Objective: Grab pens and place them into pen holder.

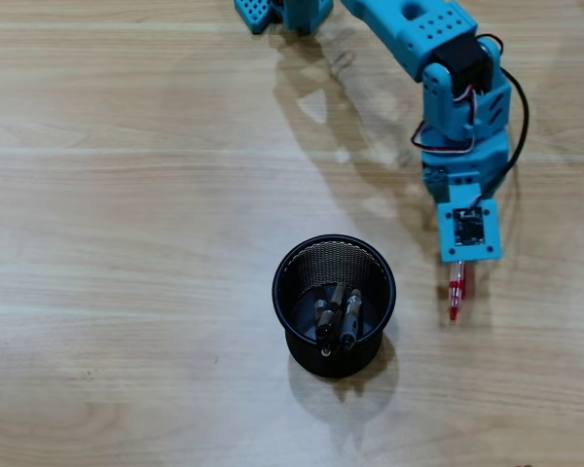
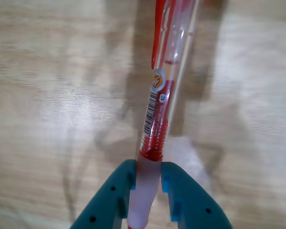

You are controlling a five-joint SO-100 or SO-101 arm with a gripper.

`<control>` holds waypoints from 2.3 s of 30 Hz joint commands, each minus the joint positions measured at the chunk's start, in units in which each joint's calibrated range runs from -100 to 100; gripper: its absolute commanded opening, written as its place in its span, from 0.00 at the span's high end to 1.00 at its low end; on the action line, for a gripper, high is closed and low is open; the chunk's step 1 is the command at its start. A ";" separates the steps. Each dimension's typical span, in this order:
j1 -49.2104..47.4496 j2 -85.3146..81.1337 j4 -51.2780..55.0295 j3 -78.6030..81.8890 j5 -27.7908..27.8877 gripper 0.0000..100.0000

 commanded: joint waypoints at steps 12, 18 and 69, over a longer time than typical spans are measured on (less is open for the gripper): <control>6.34 -24.94 21.71 -1.22 5.25 0.98; 10.36 -32.50 17.80 -1.22 9.55 0.98; 25.45 -36.58 -105.94 63.93 21.54 0.85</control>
